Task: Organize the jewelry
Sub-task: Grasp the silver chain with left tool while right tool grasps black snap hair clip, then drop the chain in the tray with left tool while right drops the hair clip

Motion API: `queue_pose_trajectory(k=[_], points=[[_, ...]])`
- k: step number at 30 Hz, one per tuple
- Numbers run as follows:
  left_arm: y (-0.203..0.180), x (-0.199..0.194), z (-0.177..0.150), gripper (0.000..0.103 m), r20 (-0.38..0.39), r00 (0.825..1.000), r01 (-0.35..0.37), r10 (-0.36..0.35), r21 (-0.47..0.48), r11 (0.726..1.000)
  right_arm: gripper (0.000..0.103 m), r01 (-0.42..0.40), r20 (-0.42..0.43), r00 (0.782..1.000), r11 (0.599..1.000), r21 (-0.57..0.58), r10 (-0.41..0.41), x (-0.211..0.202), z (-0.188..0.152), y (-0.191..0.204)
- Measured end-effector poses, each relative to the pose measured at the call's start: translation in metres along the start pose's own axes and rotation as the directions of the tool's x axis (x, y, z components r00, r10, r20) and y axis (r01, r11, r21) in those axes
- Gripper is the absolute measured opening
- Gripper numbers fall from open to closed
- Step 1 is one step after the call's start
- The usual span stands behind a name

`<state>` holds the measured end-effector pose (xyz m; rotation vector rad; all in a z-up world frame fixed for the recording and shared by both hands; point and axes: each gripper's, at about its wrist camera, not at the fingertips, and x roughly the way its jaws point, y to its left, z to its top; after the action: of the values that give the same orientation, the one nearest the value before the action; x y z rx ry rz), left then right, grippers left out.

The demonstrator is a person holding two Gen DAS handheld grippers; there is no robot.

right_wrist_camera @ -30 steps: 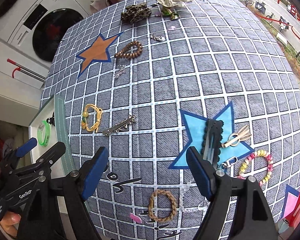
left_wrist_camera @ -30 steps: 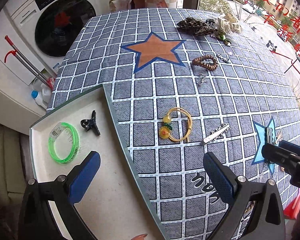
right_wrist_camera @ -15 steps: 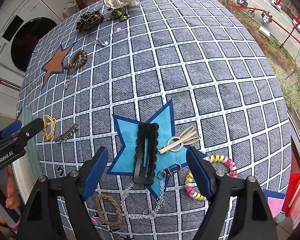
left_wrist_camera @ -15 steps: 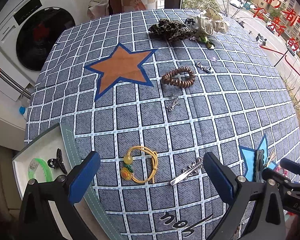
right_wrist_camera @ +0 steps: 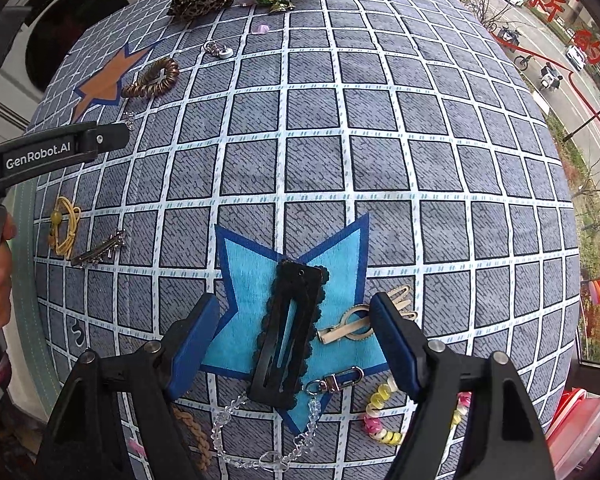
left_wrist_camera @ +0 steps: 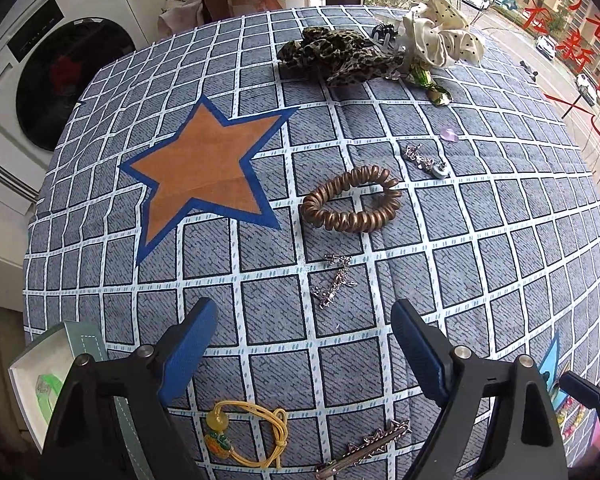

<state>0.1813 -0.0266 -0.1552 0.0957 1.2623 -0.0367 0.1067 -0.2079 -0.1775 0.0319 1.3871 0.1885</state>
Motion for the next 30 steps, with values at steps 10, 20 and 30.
queue_pose_trajectory(k=[10,20,30], points=[[-0.008,0.011,0.009,0.069,0.000,0.999,0.038,-0.038,0.021,0.999,0.068,0.077,0.008,0.997,0.994,-0.075,-0.077,0.010,0.001,0.020],[-0.015,0.004,0.008,0.018,-0.006,0.996,0.089,-0.089,0.031,0.996,0.032,0.047,0.015,0.999,0.996,-0.072,-0.046,-0.001,-0.003,0.026],[0.005,-0.026,-0.015,0.018,0.009,0.992,0.127,-0.126,-0.010,0.992,0.032,-0.105,0.081,0.991,0.994,0.028,0.103,-0.027,0.000,0.006]])
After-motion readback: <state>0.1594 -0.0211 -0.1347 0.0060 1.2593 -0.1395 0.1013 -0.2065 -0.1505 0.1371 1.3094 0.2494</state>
